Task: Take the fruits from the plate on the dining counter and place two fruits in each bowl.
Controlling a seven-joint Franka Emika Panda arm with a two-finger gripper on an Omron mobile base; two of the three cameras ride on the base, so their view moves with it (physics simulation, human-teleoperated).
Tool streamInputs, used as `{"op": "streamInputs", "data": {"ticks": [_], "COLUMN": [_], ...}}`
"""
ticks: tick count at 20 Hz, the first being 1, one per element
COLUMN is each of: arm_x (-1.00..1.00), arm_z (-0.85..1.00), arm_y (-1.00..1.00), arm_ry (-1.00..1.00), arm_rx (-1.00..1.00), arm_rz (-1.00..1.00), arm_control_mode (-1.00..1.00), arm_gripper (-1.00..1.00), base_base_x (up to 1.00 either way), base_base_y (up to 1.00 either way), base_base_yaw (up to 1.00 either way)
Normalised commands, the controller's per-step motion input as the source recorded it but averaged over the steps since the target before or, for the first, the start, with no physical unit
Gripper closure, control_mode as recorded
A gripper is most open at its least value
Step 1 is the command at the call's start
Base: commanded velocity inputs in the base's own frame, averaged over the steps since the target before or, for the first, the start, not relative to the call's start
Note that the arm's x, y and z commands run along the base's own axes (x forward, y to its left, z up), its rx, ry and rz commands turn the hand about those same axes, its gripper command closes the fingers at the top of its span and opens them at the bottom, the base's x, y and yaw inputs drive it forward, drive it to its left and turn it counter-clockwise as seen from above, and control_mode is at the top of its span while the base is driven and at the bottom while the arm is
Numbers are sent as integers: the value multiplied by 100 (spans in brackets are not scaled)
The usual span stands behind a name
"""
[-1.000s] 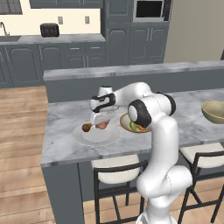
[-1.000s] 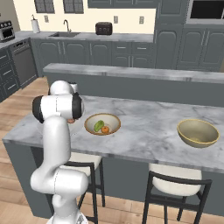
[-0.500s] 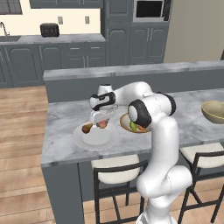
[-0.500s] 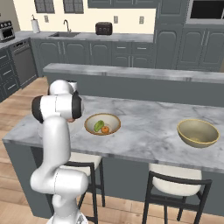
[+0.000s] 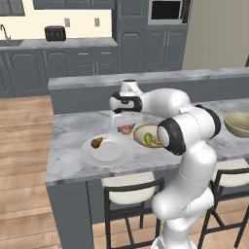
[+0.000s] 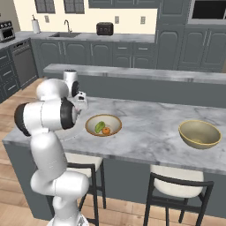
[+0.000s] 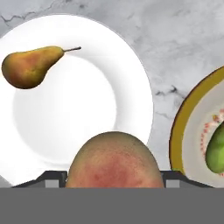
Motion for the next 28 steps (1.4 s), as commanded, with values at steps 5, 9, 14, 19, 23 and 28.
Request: {"op": "streamInputs", "data": {"ticks": [5, 9, 14, 19, 23, 28], "arm_x": [-99, -93, -18, 0, 0, 0], "arm_z": [67, 60, 19, 0, 0, 0], "arm_y": [-41, -33, -28, 0, 0, -7], "arm_ry": [-22, -21, -3, 0, -2, 0], "arm_rx": [-6, -7, -3, 0, 0, 0], "arm_rz": [-25, -23, -15, 0, 0, 0], "arm_control_mode": [-100, -100, -100, -100, -100, 100], "arm_gripper": [100, 100, 100, 100, 100, 100], "base_base_x": [0, 0, 0, 0, 0, 0], "base_base_y": [0, 0, 0, 0, 0, -53], "base_base_yaw": [0, 0, 0, 0, 0, 0]}}
